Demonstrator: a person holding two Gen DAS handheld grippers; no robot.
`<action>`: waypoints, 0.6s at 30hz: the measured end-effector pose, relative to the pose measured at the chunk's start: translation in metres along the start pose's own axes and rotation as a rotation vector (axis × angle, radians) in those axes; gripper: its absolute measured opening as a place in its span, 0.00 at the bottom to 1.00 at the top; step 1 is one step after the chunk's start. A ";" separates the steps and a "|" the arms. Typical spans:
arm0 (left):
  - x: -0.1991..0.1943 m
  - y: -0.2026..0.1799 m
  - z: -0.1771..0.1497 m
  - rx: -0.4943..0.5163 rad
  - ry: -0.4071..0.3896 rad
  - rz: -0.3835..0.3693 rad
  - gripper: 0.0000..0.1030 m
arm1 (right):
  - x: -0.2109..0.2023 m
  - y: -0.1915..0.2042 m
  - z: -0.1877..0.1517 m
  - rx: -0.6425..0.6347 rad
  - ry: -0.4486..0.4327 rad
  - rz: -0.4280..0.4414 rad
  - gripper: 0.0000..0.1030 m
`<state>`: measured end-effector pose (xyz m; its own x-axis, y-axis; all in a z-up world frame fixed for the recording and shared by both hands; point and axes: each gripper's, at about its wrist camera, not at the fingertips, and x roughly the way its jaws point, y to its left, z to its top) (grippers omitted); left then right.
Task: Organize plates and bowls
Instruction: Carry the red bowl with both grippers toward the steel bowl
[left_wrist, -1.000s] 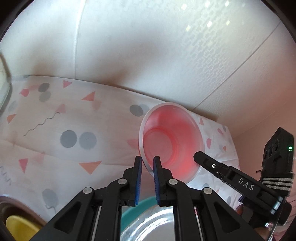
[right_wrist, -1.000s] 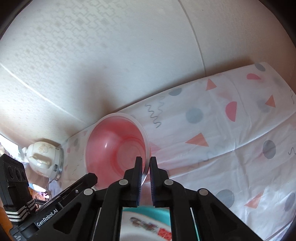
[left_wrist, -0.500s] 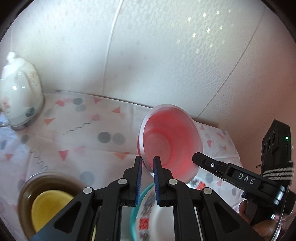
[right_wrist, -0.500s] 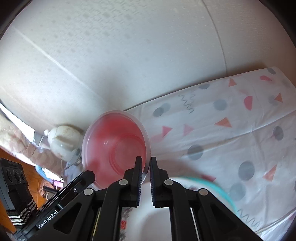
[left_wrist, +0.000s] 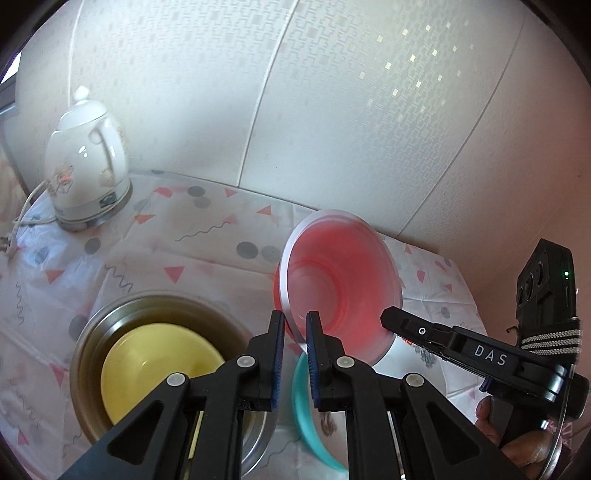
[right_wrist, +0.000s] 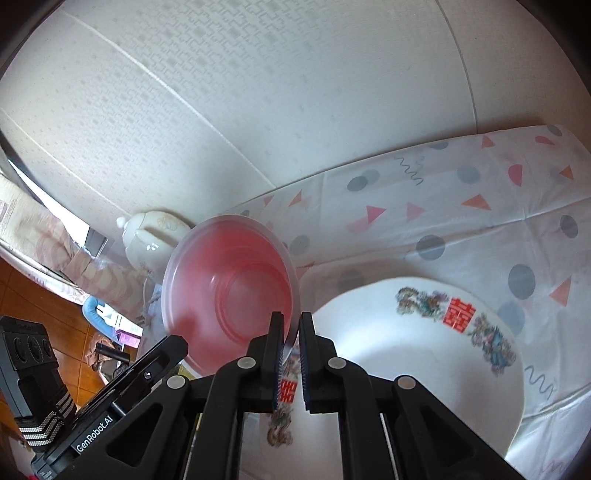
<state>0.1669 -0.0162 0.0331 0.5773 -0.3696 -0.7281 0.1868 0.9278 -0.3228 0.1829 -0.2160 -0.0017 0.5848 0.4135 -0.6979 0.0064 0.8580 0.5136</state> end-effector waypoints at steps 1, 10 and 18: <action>-0.002 0.001 -0.002 0.000 -0.001 0.000 0.11 | 0.000 0.001 -0.002 -0.004 0.001 -0.002 0.08; -0.017 0.007 -0.019 0.000 -0.005 -0.014 0.11 | -0.007 0.006 -0.021 -0.015 0.006 0.002 0.08; -0.026 0.008 -0.033 -0.002 0.007 -0.027 0.11 | -0.013 0.006 -0.034 -0.019 0.015 0.009 0.08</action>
<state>0.1275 -0.0009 0.0291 0.5664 -0.3945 -0.7236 0.2001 0.9176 -0.3436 0.1481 -0.2061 -0.0066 0.5727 0.4259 -0.7004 -0.0145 0.8596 0.5108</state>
